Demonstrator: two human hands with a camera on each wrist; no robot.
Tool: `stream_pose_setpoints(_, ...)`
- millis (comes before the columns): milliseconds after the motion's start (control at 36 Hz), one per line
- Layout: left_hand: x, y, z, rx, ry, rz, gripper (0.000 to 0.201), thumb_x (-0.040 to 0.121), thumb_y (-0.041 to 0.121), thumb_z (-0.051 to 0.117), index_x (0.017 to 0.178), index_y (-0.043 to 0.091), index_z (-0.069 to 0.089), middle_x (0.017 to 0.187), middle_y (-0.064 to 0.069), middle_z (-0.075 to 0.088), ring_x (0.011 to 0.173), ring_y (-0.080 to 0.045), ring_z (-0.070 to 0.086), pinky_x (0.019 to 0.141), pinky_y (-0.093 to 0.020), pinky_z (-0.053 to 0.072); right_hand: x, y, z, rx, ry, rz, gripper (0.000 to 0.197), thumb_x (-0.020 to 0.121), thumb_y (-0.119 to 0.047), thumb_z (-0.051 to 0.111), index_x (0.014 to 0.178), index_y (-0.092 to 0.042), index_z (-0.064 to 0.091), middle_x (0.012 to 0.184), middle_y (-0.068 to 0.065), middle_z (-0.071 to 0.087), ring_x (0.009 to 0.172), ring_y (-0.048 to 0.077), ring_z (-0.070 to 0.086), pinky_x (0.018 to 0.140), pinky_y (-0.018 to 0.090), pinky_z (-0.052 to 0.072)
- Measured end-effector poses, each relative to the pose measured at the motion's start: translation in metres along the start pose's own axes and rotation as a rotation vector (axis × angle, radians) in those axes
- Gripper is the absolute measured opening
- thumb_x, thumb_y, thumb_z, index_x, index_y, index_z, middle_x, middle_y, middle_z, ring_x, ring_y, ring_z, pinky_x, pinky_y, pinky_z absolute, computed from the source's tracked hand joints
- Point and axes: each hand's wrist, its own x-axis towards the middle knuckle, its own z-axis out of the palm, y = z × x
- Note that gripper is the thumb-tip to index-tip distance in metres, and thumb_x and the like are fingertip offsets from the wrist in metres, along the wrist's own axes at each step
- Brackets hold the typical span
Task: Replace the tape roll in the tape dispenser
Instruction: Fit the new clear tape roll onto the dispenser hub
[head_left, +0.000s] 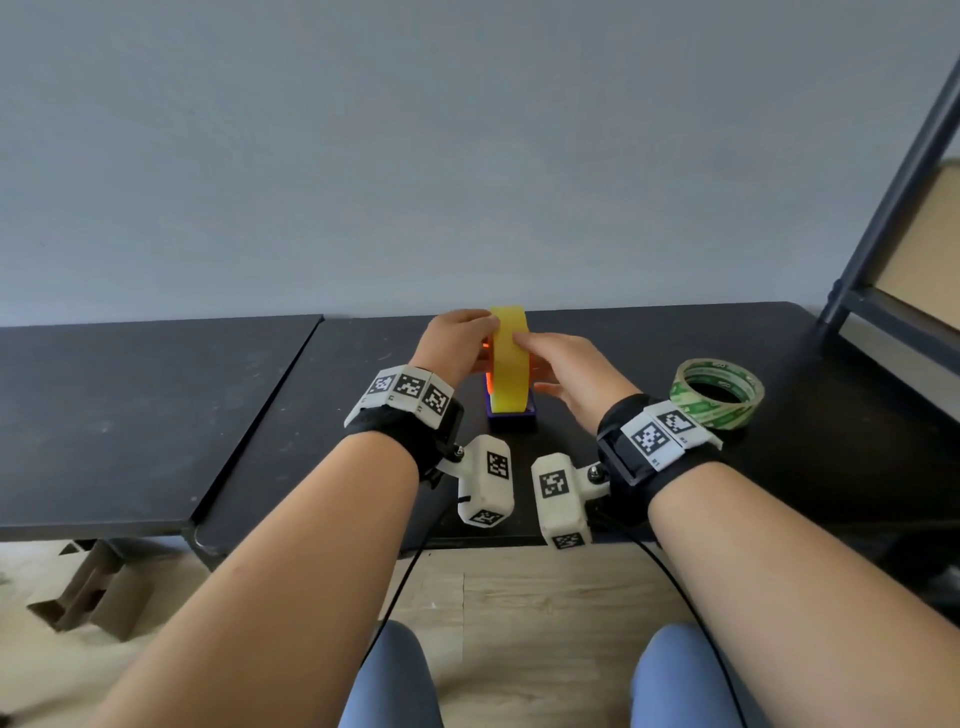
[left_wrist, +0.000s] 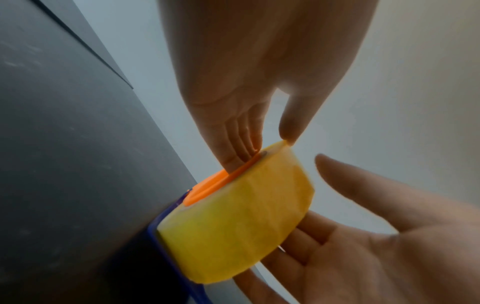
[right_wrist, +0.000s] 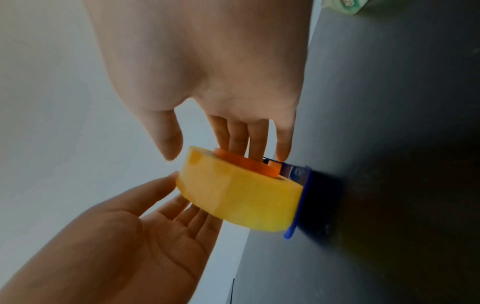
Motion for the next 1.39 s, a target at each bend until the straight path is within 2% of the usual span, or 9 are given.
stream_pose_setpoints(139, 0.003, -0.004, -0.002, -0.041, 0.008, -0.006, 0.032, 0.094, 0.008, 0.057, 0.125, 0.0, 0.059, 0.104, -0.019, 0.067, 0.085, -0.028, 0.067, 0.078, -0.037, 0.058, 0.009, -0.003, -0.001, 0.023, 0.031, 0.033, 0.085, 0.061, -0.078, 0.047, 0.117, -0.018, 0.068, 0.111, 0.002, 0.073, 0.102, 0.021, 0.068, 0.092, 0.041, 0.055)
stream_pose_setpoints(278, 0.003, -0.005, -0.002, -0.036, -0.006, 0.0, 0.037, 0.09, 0.001, 0.058, 0.127, 0.001, 0.058, 0.115, -0.024, 0.067, 0.097, -0.033, 0.069, 0.093, -0.045, 0.056, 0.011, -0.014, 0.001, 0.021, 0.095, 0.039, 0.057, 0.085, -0.052, 0.054, 0.112, -0.004, 0.068, 0.113, 0.015, 0.071, 0.103, 0.029, 0.068, 0.096, 0.048, 0.053)
stream_pose_setpoints(389, 0.005, -0.007, -0.004, 0.002, -0.001, 0.001, 0.048, 0.08, 0.0, 0.066, 0.126, 0.006, 0.058, 0.119, -0.022, 0.066, 0.102, -0.036, 0.07, 0.094, -0.048, 0.056, 0.013, -0.014, 0.0, 0.046, 0.131, 0.069, 0.043, 0.082, -0.034, 0.059, 0.109, -0.002, 0.068, 0.111, 0.019, 0.072, 0.104, 0.033, 0.069, 0.099, 0.051, 0.051)
stream_pose_setpoints(583, 0.009, -0.004, 0.001, -0.016, 0.017, -0.005, 0.044, 0.091, 0.014, 0.064, 0.133, 0.006, 0.051, 0.1, -0.015, 0.062, 0.069, -0.023, 0.062, 0.083, -0.043, 0.058, 0.006, -0.019, 0.001, 0.039, 0.098, 0.077, 0.037, 0.089, -0.03, 0.052, 0.115, -0.006, 0.064, 0.113, 0.016, 0.07, 0.105, 0.03, 0.067, 0.096, 0.045, 0.052)
stream_pose_setpoints(778, 0.007, -0.007, 0.0, 0.026, 0.012, 0.017, 0.045, 0.09, 0.016, 0.066, 0.132, 0.008, 0.053, 0.095, -0.013, 0.065, 0.067, -0.022, 0.063, 0.075, -0.038, 0.057, 0.006, -0.021, 0.002, 0.029, 0.093, 0.095, 0.04, 0.089, -0.035, 0.049, 0.115, -0.008, 0.061, 0.111, 0.015, 0.068, 0.101, 0.029, 0.066, 0.092, 0.043, 0.051)
stream_pose_setpoints(944, 0.003, -0.006, 0.003, 0.093, 0.025, 0.042, 0.043, 0.092, 0.016, 0.062, 0.133, 0.008, 0.052, 0.104, -0.02, 0.064, 0.066, -0.025, 0.063, 0.072, -0.039, 0.058, 0.003, -0.026, 0.005, 0.059, 0.097, 0.121, 0.013, 0.088, -0.027, 0.046, 0.087, -0.016, 0.053, 0.087, 0.008, 0.057, 0.075, 0.021, 0.056, 0.072, 0.034, 0.046)
stream_pose_setpoints(1166, 0.003, -0.003, 0.003, 0.159, 0.029, 0.094, 0.048, 0.094, 0.02, 0.057, 0.141, 0.026, 0.045, 0.11, -0.021, 0.066, 0.08, -0.034, 0.069, 0.078, -0.053, 0.06, 0.0, -0.022, 0.007, 0.042, 0.096, 0.113, 0.045, 0.071, -0.026, 0.051, 0.108, -0.003, 0.062, 0.109, 0.021, 0.066, 0.102, 0.034, 0.065, 0.098, 0.047, 0.05)
stream_pose_setpoints(1250, 0.003, -0.004, 0.004, 0.182, 0.011, 0.12, 0.044, 0.096, 0.021, 0.051, 0.139, 0.029, 0.05, 0.107, -0.016, 0.065, 0.08, -0.031, 0.066, 0.079, -0.054, 0.059, 0.002, -0.015, 0.006, 0.049, 0.106, 0.107, 0.056, 0.06, -0.029, 0.052, 0.107, 0.0, 0.064, 0.101, 0.016, 0.065, 0.1, 0.033, 0.066, 0.099, 0.051, 0.049)
stream_pose_setpoints(1389, 0.002, -0.001, 0.008, 0.226, 0.01, 0.126, 0.038, 0.101, 0.024, 0.043, 0.138, 0.027, 0.053, 0.103, -0.006, 0.065, 0.085, -0.025, 0.064, 0.081, -0.048, 0.06, -0.002, -0.017, 0.004, 0.065, 0.114, 0.109, 0.047, 0.076, -0.026, 0.053, 0.115, -0.001, 0.063, 0.118, 0.022, 0.067, 0.109, 0.034, 0.064, 0.093, 0.043, 0.052)
